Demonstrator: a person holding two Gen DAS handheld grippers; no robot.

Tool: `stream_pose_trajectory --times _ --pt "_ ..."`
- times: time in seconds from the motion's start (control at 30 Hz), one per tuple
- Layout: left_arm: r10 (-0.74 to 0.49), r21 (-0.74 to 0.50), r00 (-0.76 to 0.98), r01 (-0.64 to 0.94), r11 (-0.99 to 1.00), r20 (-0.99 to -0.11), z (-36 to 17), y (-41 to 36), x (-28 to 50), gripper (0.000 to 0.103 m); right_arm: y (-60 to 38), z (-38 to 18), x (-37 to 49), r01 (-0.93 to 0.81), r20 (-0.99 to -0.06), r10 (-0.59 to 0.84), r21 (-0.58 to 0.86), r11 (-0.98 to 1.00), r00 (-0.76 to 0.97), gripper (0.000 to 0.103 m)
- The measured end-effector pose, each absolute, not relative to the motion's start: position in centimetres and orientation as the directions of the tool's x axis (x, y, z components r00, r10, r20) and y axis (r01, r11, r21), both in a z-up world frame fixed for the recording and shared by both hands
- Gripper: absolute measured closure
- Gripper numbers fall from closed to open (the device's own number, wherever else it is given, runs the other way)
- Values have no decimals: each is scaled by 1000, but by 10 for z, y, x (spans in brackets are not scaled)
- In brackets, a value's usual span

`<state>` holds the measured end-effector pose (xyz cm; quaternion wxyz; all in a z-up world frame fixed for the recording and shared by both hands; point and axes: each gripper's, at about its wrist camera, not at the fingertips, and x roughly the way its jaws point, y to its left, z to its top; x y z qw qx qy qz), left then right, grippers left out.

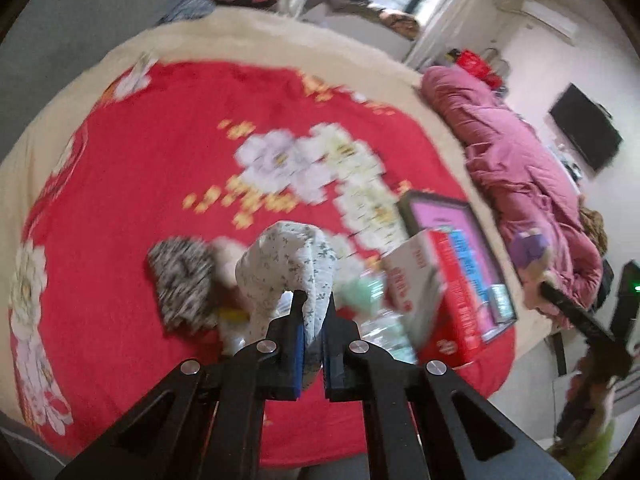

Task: Organize soft objects
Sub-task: 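Carry the bunny in the right gripper while the left gripper carries the scrunchie over the tray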

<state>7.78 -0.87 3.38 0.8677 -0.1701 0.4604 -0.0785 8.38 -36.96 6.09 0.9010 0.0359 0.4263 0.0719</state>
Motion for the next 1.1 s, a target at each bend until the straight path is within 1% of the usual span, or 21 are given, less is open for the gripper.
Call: stream_pose_trajectory --times 0.2,0.3,0.53,0.73,0.83,0.93,1.03,1.1 --pt "-331 -373 602 60 926 -726 74 -50 95 97 -399 64 83 -62 -754 141 132 989 641 68" --pt "-366 -393 598 91 915 -713 81 -73 103 97 -420 67 82 -42 -754 123 126 991 645 68" --pt "-434 -398 561 193 897 -705 82 -150 121 97 -458 68 83 -15 -757 86 100 995 648 68" --pt "-516 -420 481 299 857 -709 66 -231 132 97 -482 59 89 4 -771 64 86 996 634 68" --pt "-567 -454 421 343 822 -708 49 -271 136 97 -491 53 89 11 -776 64 91 996 628 68" --pt "-589 -467 375 370 803 -716 32 -303 140 97 -501 45 92 7 -784 105 138 990 612 68" --pt "-599 -475 341 382 793 -725 16 -323 146 97 -503 38 95 2 -796 102 129 992 597 68" --pt "-596 -477 318 380 792 -737 5 -332 151 97 -504 31 98 -9 -804 135 158 987 579 68"
